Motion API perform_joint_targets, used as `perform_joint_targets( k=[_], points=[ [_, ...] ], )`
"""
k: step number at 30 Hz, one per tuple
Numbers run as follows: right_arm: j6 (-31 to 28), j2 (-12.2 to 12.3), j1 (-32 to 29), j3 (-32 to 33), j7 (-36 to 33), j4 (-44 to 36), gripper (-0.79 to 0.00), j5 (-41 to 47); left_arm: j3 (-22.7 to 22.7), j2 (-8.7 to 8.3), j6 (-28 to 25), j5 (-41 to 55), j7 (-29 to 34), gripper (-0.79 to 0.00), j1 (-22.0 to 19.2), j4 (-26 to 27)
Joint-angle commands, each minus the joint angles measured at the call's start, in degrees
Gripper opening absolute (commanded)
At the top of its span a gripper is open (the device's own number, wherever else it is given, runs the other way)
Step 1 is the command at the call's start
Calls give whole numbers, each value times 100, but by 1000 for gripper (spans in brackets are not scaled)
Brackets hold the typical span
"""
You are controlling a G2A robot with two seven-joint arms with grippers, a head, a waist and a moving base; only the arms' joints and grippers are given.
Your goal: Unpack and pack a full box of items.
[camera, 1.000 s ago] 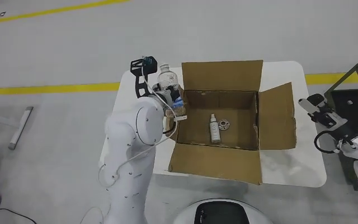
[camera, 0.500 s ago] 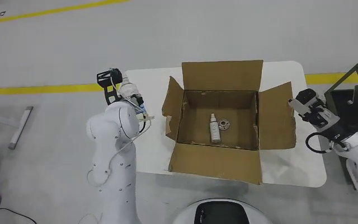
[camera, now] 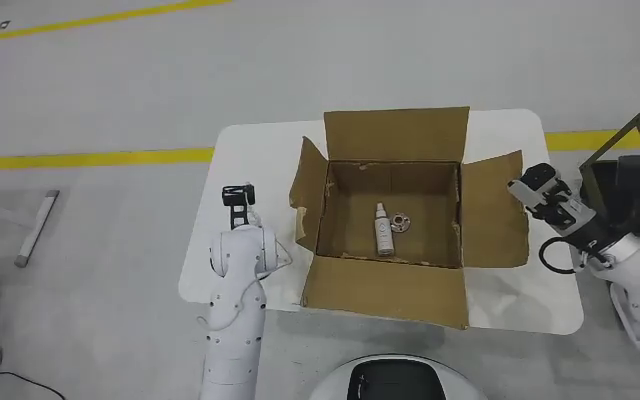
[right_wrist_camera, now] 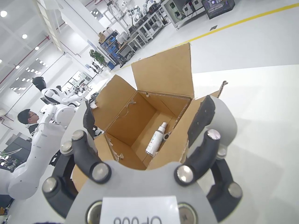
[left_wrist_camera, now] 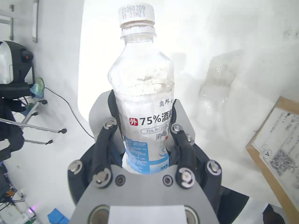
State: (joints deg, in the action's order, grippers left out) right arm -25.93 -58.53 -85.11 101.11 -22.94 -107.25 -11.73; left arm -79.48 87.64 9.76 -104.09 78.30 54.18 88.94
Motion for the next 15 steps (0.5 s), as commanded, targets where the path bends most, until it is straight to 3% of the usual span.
perform_joint_targets(
  k=[1, 15],
  points=[
    [-1, 0, 1, 1, -19, 14, 0, 2, 37, 15, 36, 98, 5, -785, 39, -147],
    [-47, -2, 127, -173, -198, -10, 0, 72, 394, 126, 318, 311, -256, -785, 111, -921]
  ],
)
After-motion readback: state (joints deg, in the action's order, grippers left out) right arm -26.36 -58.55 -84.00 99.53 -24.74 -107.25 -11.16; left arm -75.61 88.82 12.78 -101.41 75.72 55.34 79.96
